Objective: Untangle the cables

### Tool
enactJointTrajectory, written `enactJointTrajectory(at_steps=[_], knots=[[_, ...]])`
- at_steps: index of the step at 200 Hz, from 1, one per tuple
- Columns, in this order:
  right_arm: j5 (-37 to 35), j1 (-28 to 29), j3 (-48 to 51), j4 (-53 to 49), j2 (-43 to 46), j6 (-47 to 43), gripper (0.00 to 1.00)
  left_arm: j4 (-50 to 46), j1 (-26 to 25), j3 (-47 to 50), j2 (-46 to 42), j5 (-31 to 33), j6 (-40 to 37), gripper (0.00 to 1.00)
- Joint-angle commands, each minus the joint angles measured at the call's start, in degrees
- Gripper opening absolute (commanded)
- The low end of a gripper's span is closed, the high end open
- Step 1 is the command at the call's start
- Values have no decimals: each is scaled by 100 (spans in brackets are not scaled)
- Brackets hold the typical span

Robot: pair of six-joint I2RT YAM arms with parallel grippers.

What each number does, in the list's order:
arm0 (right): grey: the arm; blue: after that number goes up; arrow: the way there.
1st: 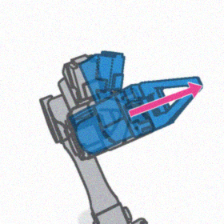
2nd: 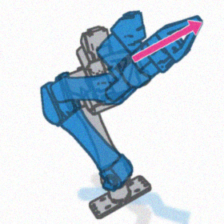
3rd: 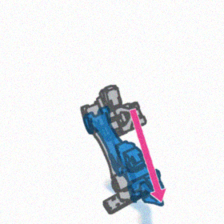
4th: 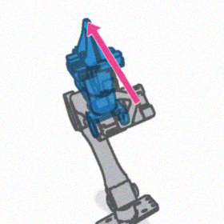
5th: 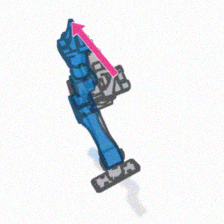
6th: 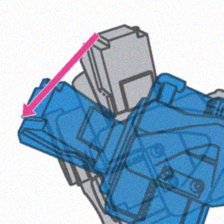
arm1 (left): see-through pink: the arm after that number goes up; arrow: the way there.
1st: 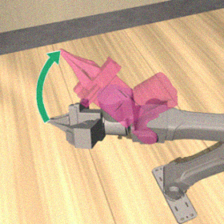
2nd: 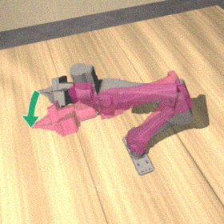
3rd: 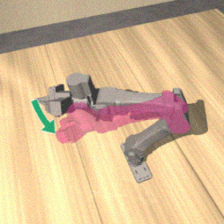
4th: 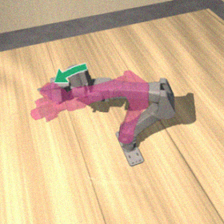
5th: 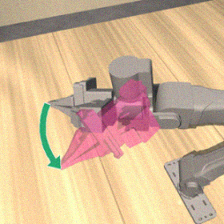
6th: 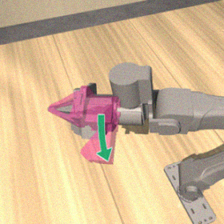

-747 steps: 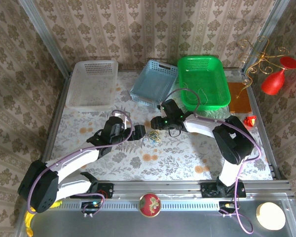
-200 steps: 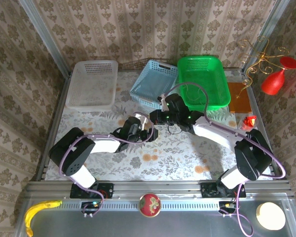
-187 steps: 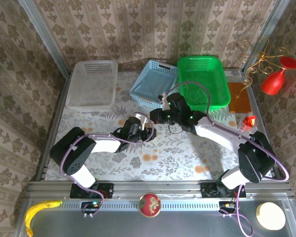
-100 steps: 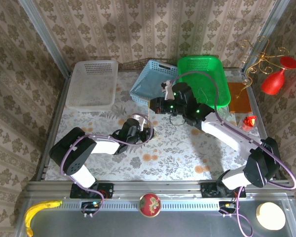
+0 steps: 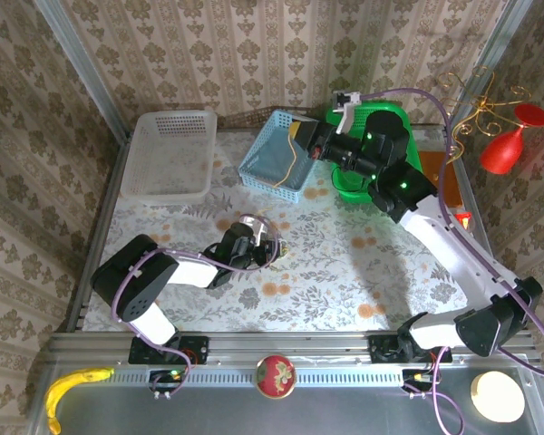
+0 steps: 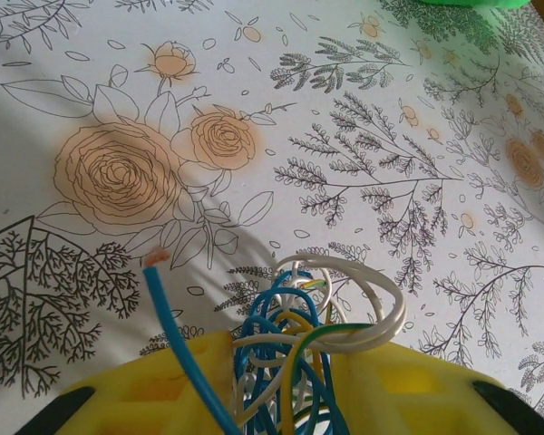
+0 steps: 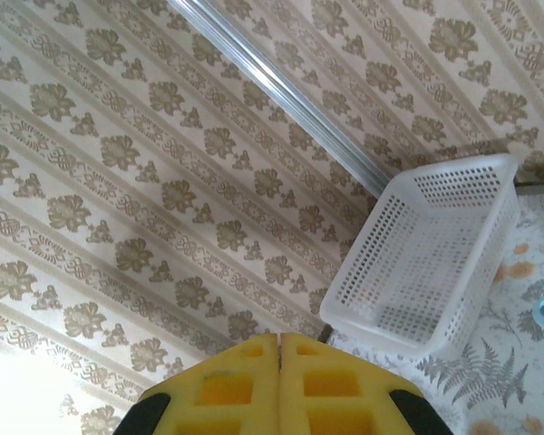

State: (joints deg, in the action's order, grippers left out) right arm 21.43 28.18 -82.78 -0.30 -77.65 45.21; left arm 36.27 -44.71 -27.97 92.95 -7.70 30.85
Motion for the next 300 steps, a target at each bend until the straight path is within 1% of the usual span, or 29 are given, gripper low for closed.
enactJointTrajectory(at_steps=[1, 11, 23, 51, 84, 89, 92, 94, 126, 164, 192, 209, 228, 244, 264, 300], knots=[[-156, -72, -166, 128, -160, 16, 0, -54, -14, 98, -46, -59, 96, 37], [-270, -98, -190, 134, -159, -54, 0, -95, -17, 89, -129, -97, 118, 41], [-432, -118, -259, 97, -420, -212, 0, -194, -14, 73, -268, -130, 131, 48], [-822, -196, -479, 72, -795, -513, 0, -642, -16, 12, -760, -131, 129, 68], [-957, -338, -904, 32, -1436, -764, 0, -1393, -14, -86, -1510, 29, 105, 91], [-974, -360, -978, 6, -1543, -786, 0, -1519, -14, -107, -1622, 57, 105, 95], [-982, -370, -1026, 2, -1610, -798, 0, -1594, -14, -118, -1701, 84, 112, 99], [-983, -385, -1055, -4, -1648, -815, 0, -1655, -12, -125, -1747, 100, 114, 100], [-1079, -520, -1597, -168, -2332, -1033, 0, -2708, -6, -399, -2522, 311, 213, 100], [-1211, -671, -2263, -153, -3158, -1209, 0, -4325, 3, -1140, -3364, 690, 469, 100], [-1268, -699, -3121, -448, -3865, -1383, 0, -5342, 0, -1710, -3924, 1051, 875, 100], [-1274, -700, -3773, -802, -4298, -1541, 0, -5961, 23, -2000, -4139, 1456, 1248, 100], [-1281, -700, -4434, -1295, -4756, -1771, 0, -6261, 59, -2311, -4223, 1447, 1293, 100], [-1286, -700, -4720, -1559, -4962, -1935, 0, -6410, 61, -2533, -4198, 1447, 1370, 100], [-1352, -700, -4708, -1667, -5015, -2069, 0, -6440, 96, -2792, -4111, 1399, 1380, 100], [-1367, -689, -4397, -1599, -5041, -2064, 0, -6353, 298, -3146, -3883, 1029, 1363, 100]])
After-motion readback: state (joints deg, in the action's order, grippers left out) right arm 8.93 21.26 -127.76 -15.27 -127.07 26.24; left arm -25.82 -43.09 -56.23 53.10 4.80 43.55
